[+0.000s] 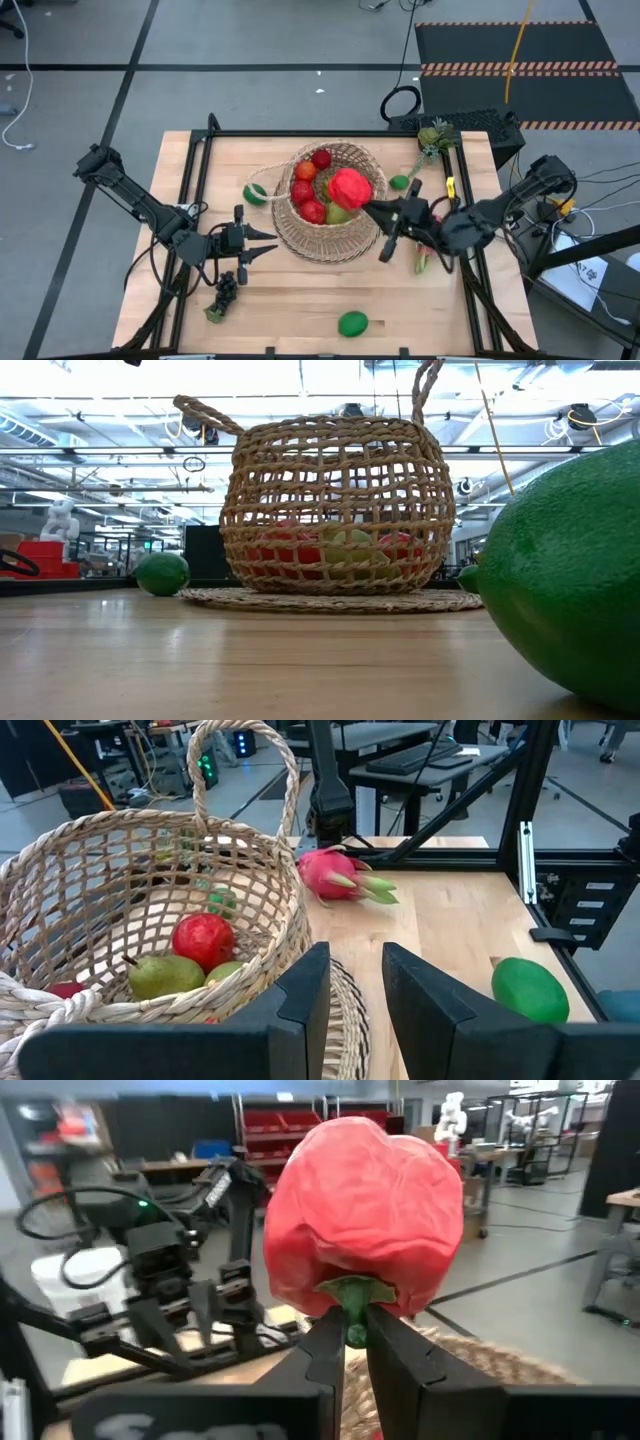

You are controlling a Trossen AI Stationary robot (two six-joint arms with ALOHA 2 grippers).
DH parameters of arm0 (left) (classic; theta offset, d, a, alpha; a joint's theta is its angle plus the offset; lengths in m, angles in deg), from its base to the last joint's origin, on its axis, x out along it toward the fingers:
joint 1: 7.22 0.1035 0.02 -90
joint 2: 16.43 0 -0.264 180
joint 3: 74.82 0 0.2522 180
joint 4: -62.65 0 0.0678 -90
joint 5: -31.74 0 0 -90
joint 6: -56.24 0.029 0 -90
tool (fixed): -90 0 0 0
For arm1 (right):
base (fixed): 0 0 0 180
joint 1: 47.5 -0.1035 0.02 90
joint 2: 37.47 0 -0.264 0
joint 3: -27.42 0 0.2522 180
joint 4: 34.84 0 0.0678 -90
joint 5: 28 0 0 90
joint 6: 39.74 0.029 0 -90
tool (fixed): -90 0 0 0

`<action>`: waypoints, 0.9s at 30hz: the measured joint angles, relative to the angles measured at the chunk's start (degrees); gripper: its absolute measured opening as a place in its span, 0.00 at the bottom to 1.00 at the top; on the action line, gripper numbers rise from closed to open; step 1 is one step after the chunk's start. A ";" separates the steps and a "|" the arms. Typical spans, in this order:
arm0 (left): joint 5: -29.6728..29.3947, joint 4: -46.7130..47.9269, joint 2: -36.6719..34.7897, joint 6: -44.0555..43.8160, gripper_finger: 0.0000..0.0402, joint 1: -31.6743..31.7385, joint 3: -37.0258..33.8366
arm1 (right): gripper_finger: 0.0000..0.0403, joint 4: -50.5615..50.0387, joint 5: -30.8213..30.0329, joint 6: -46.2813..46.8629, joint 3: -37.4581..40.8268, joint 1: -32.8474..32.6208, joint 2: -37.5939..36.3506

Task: Build produce basket
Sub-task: Put the red bell pepper into the basket

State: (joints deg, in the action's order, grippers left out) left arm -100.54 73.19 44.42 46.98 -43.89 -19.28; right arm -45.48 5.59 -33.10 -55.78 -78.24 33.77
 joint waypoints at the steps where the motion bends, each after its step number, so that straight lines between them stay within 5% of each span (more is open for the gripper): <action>1: 0.00 0.00 0.01 0.02 0.24 0.00 0.00 | 0.07 -2.58 1.18 -0.05 -2.27 0.83 0.71; 11: -0.02 0.00 0.00 0.08 0.24 0.00 0.00 | 0.07 -28.70 18.76 0.84 -21.32 15.47 8.72; 19: -0.02 0.00 0.01 0.11 0.24 0.00 0.00 | 0.07 -56.46 36.62 12.66 -33.56 29.02 14.93; 27: -0.02 -0.04 0.02 0.52 0.24 0.00 0.00 | 0.07 -64.18 41.69 13.72 -36.19 35.62 19.52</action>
State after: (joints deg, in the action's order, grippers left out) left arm -100.56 73.14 44.43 47.51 -43.89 -19.28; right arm -109.66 47.27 -19.39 -91.97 -42.62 53.29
